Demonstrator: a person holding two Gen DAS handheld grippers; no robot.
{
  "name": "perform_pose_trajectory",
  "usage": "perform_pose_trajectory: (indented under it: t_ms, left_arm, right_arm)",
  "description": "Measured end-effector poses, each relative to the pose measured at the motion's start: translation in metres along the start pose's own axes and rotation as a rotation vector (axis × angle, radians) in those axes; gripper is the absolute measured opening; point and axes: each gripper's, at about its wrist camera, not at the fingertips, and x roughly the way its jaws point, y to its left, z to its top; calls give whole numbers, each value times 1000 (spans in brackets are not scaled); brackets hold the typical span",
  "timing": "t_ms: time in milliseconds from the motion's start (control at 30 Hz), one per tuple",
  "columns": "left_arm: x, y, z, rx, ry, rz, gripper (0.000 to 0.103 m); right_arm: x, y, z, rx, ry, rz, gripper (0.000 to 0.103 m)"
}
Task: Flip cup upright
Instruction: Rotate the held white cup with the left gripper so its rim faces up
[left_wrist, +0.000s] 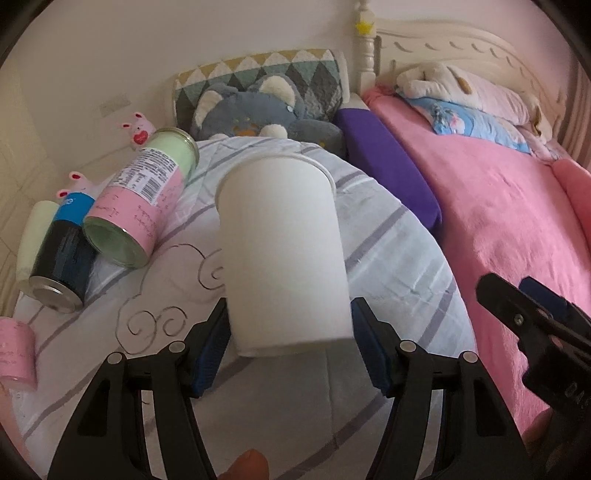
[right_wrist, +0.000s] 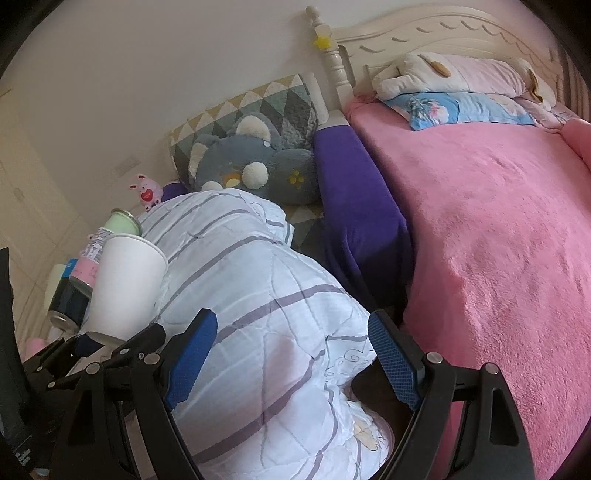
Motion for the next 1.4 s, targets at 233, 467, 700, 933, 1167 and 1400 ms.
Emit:
perform_pose_trajectory:
  t_ms: [233, 467, 700, 933, 1167, 1400]
  left_arm:
    - [3, 6, 30, -34, 71, -51, 81]
    - [23, 22, 53, -194, 151, -95, 75]
    - [24, 36, 59, -268, 131, -63, 66]
    - [-26, 34, 41, -209, -119, -51, 67]
    - [-32, 27, 6, -198, -154, -33, 67]
    - [-52, 23, -2, -167, -223, -19, 68]
  right_arm:
    - [-8, -1, 3, 6, -11, -15, 85]
    - [-9, 3, 14, -2, -14, -22, 85]
    - [-7, 9, 26, -28, -13, -22, 85]
    - [-6, 17, 31, -54, -16, 6, 85]
    - [-13, 16, 23, -51, -15, 20, 85]
    - [-24, 16, 14, -53, -17, 21, 85]
